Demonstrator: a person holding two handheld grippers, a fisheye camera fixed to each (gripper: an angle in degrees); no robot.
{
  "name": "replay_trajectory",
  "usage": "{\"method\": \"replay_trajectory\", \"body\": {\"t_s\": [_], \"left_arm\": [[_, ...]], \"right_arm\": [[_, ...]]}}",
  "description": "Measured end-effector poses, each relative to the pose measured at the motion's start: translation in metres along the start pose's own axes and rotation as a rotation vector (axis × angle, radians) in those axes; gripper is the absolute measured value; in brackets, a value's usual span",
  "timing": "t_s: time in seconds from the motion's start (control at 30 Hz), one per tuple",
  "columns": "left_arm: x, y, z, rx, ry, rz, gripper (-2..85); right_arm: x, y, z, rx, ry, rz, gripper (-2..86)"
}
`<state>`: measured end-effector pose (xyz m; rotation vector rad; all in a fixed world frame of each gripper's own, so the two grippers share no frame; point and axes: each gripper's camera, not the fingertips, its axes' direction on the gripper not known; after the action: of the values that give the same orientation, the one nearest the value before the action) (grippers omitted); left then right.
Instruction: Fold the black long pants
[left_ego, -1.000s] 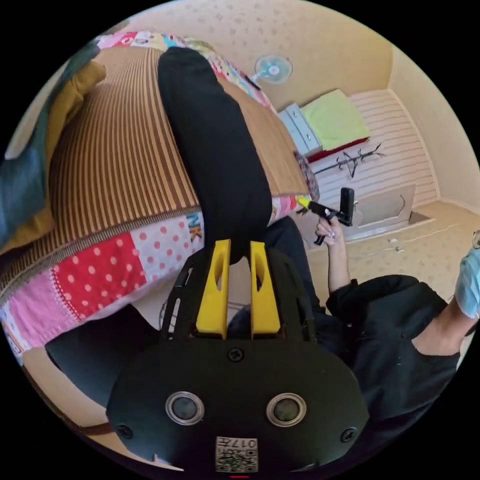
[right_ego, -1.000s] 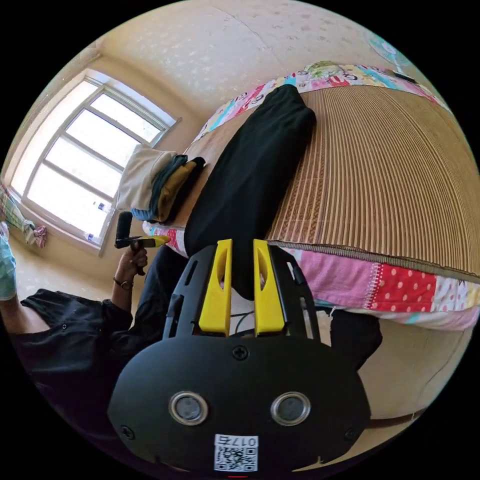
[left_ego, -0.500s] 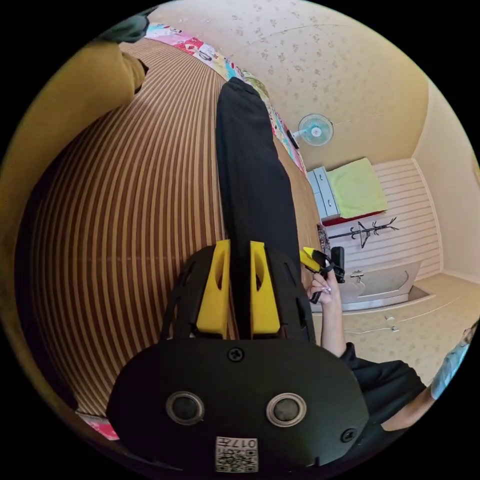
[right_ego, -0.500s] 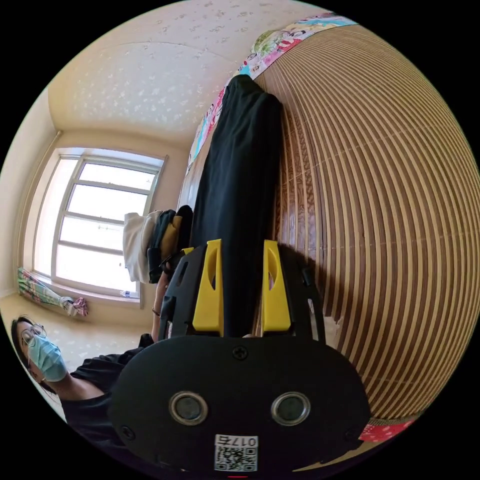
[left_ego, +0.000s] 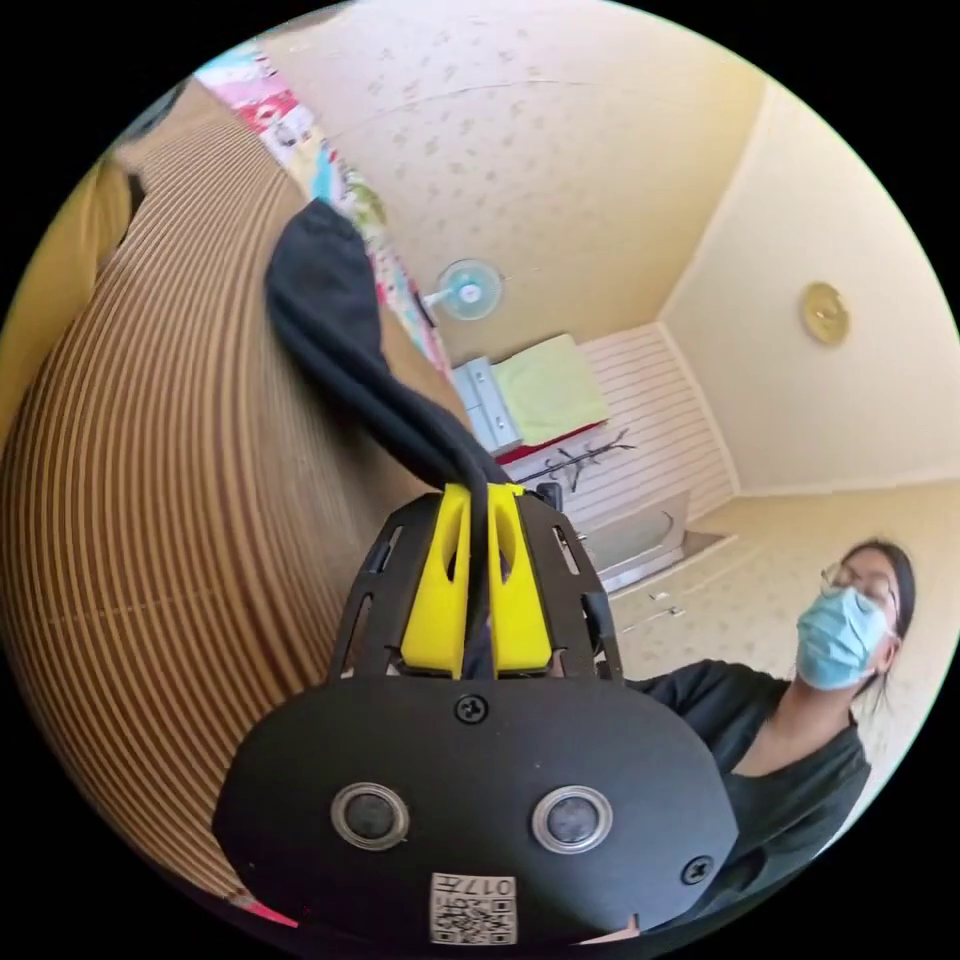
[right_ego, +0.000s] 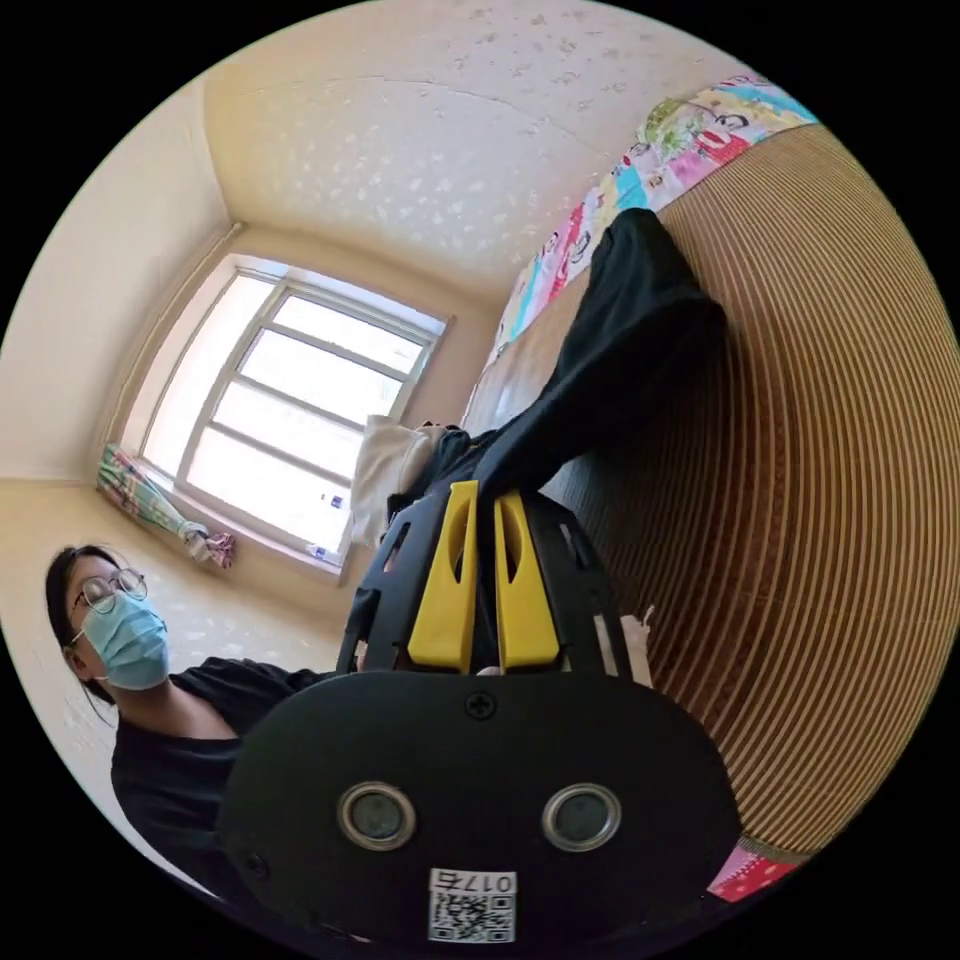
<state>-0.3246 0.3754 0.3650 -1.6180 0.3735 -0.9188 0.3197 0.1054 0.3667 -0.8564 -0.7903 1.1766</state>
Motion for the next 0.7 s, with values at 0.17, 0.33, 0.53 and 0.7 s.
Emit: {"method": "replay_trajectory", "body": {"t_s": [0.17,0.33,0.53,0.7], "left_arm": [[0.127,0.032,-0.051,0.166,0.091,0.28,1.3],[0.264,0.046,-0.085,0.264,0.2,0.628,1.3],[0.361,0.046,-0.093,0.345,0.224,0.827,1.8],[0.332,0.009,-0.075,0.392,0.005,0.578,1.8]], "right_arm": [[-0.139,0.032,-0.047,0.092,-0.06,-0.332,1.3],[-0.271,0.066,-0.084,0.166,-0.104,-0.66,1.3],[-0.355,0.07,-0.11,0.265,-0.145,-0.77,1.2],[-0.336,0.025,-0.088,0.242,0.036,-0.585,0.9]]}}
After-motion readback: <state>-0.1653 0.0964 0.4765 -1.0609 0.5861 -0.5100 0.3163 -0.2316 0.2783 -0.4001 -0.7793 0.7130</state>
